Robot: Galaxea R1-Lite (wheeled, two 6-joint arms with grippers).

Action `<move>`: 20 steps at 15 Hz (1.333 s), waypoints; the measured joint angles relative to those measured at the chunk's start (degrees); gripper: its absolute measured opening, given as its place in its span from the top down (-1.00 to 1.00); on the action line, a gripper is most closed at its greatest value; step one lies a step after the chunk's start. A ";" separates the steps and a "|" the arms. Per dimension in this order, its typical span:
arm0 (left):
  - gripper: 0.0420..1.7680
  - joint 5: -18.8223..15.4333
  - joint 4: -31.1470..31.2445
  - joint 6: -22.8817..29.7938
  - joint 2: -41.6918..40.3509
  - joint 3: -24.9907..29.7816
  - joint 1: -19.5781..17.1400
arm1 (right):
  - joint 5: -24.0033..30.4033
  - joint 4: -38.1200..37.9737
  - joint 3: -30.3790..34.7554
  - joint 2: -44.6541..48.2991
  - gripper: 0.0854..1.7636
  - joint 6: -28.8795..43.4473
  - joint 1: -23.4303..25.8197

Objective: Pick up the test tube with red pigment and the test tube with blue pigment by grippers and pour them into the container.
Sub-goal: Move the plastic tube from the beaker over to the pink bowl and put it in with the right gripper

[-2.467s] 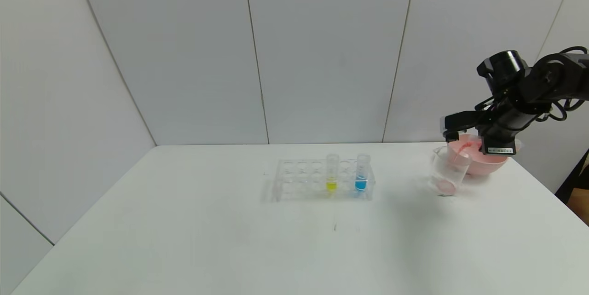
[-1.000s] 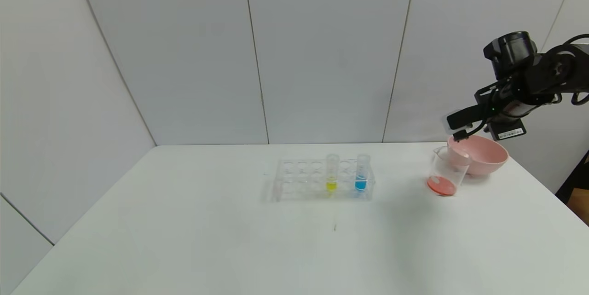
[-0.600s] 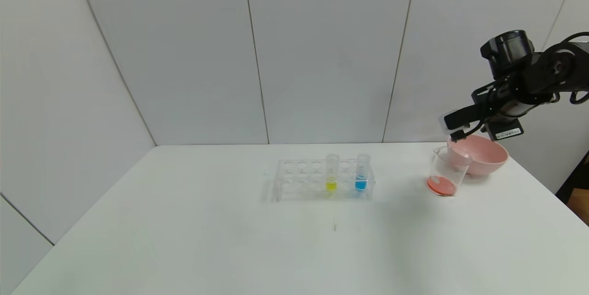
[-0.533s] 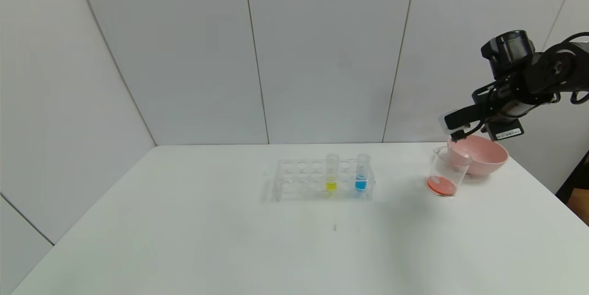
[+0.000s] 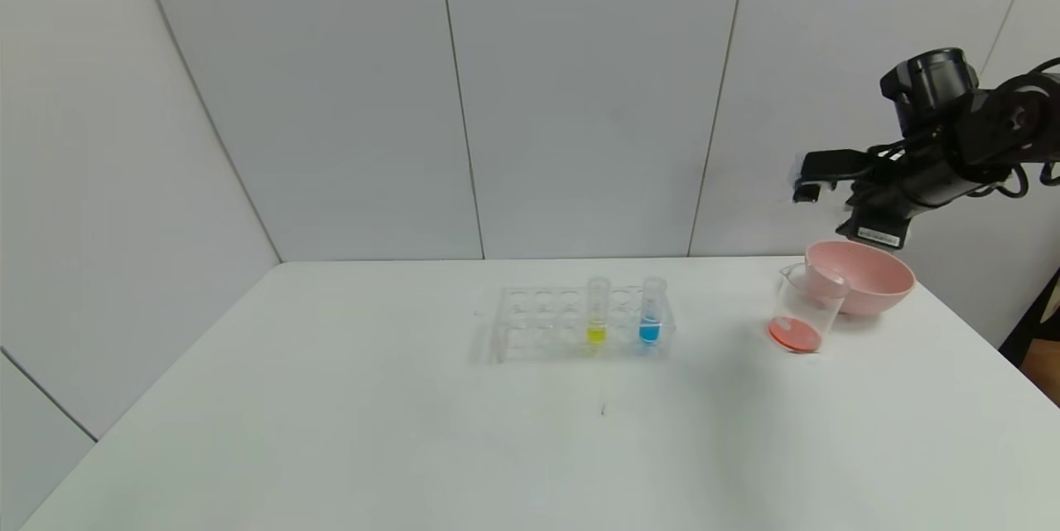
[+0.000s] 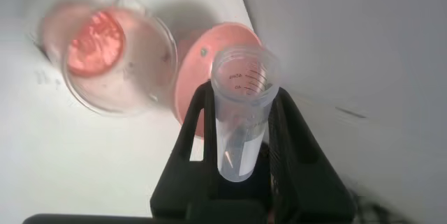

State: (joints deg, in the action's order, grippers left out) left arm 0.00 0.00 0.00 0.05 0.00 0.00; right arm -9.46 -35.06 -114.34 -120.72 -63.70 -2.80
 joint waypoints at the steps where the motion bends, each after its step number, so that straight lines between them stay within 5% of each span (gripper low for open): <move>1: -1.00 0.00 0.00 0.00 0.00 0.00 0.00 | 0.79 0.24 0.00 0.20 0.52 6.55 -0.88; 12: -1.00 0.00 0.00 0.00 0.00 0.00 0.00 | 21.28 10.00 3.43 6.12 0.52 53.54 -1.57; 15: -1.00 0.00 0.00 0.00 0.00 0.00 0.00 | 21.64 14.92 12.68 10.95 0.52 56.20 -1.05; 20: -1.00 0.00 0.00 0.00 0.00 0.00 0.00 | 21.97 43.73 36.94 19.08 0.52 57.87 2.80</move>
State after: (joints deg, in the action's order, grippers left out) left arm 0.00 0.00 0.00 0.05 0.00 0.00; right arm 12.51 8.67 -77.40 -101.65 -5.83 0.00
